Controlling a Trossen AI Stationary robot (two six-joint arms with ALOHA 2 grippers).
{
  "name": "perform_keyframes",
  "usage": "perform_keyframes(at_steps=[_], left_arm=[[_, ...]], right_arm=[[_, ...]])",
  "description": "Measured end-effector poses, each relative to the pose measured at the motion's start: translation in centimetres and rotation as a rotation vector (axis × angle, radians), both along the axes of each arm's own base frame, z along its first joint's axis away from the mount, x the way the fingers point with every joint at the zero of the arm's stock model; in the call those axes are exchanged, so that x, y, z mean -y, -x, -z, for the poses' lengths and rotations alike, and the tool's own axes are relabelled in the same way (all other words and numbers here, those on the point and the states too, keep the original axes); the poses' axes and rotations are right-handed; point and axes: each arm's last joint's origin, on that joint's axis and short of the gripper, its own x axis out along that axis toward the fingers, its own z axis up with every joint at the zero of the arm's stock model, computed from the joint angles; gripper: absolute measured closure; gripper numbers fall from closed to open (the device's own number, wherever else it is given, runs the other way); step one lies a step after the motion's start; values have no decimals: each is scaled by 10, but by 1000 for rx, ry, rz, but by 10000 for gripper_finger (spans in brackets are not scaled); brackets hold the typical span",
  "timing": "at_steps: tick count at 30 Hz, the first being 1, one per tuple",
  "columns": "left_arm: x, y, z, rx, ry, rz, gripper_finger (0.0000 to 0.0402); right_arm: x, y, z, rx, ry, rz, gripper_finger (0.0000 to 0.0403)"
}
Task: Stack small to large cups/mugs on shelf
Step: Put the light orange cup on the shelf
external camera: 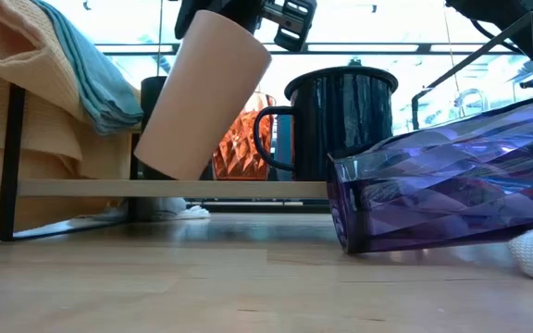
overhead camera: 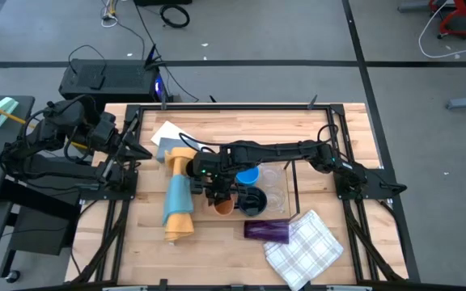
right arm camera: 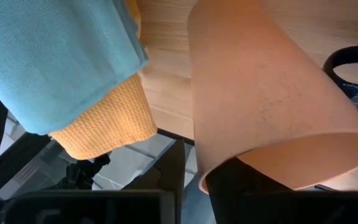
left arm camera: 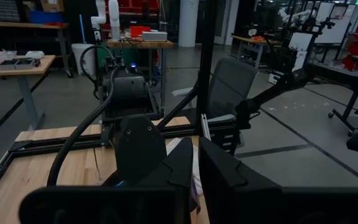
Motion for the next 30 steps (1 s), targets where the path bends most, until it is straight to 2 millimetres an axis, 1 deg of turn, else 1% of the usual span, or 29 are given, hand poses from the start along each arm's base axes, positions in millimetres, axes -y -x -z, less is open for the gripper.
perform_keyframes(at_steps=[5,11,22,30], left_arm=[[0,0,0,0,0,0,371],[0,0,0,0,-1,0,378],[0,0,0,0,-2,0,366],[0,0,0,0,-3,0,374]], right_arm=[[1,0,0,1,29,17,337],[-1,0,1,0,58,35,346],[0,-4,-1,53,83,38,350],[0,-7,-3,85,84,55,346]])
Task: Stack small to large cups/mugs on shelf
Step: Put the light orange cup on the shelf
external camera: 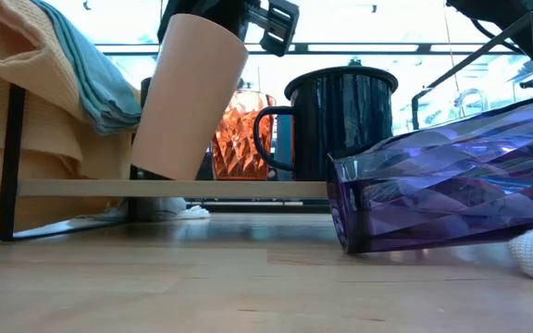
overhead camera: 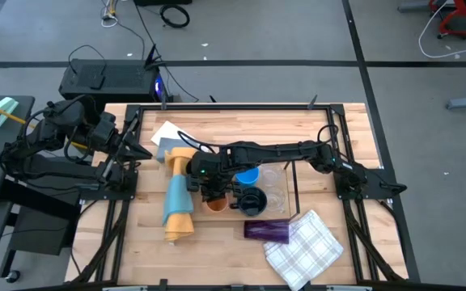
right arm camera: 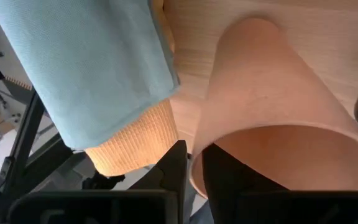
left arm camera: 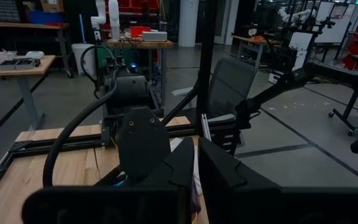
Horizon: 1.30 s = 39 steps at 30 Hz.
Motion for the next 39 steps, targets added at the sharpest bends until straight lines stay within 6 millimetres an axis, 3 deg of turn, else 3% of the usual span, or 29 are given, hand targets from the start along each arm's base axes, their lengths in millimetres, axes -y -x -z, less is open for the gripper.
perform_keyframes(at_steps=[18,33,39], left_arm=[[0,0,3,-33,3,0,373],[0,0,3,-36,4,0,362],[0,0,3,-36,5,0,370]], right_arm=[[1,-6,-4,77,6,-8,331],[0,3,-19,98,53,10,331],[-6,3,-18,104,79,-7,351]])
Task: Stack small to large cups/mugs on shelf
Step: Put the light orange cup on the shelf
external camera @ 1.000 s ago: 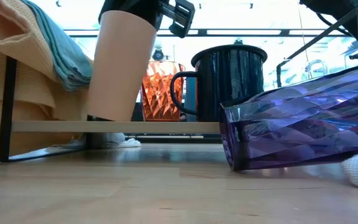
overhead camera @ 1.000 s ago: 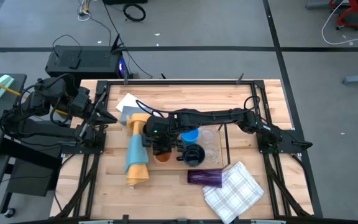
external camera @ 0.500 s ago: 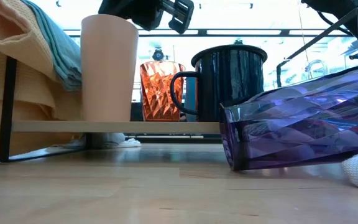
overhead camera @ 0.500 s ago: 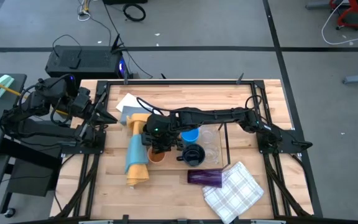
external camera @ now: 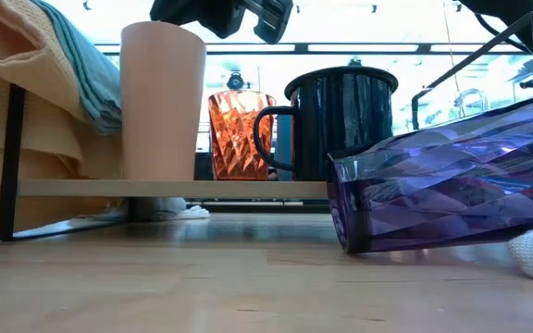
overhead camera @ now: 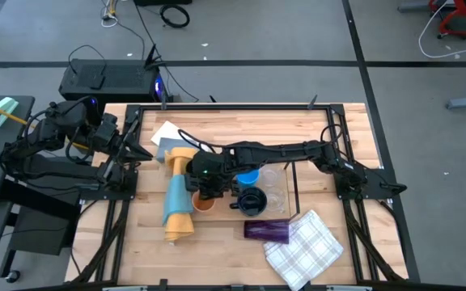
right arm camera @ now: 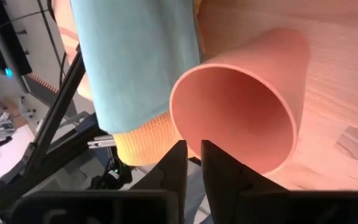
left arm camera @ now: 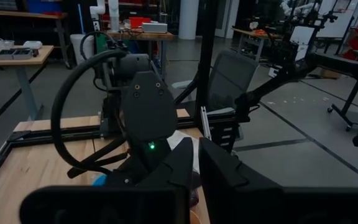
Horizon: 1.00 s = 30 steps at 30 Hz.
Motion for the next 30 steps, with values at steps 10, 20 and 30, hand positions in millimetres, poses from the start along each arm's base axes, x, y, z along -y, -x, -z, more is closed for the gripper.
perform_keyframes(at_steps=[10,20,30], left_arm=[[0,0,-1,13,-1,0,364],[0,0,-2,16,-1,0,371],[0,0,-1,10,0,0,366]], right_arm=[[-1,0,0,12,32,-12,390],[-7,2,2,-5,37,-27,397],[-7,1,2,6,75,-31,399]])
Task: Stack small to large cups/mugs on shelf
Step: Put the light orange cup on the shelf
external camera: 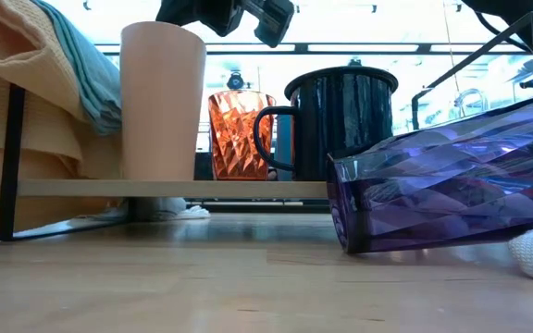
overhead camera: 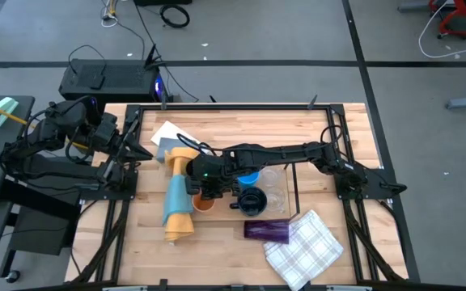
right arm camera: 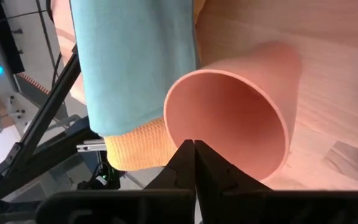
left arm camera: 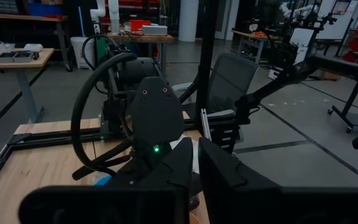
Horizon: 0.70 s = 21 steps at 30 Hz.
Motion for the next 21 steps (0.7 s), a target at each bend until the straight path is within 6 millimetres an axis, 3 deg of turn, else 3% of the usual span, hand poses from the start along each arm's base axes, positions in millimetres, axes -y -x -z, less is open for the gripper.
perform_keyframes(at_steps=[7,10,17,21], left_arm=[[0,0,1,-13,1,0,366],[0,0,3,-27,3,0,371],[0,0,3,-30,5,0,374],[1,1,8,-89,21,9,369]], right_arm=[[0,-5,-3,74,71,5,396],[1,-5,-23,217,173,55,400],[-18,31,-68,276,284,1,401],[-44,73,-108,347,459,-33,401]])
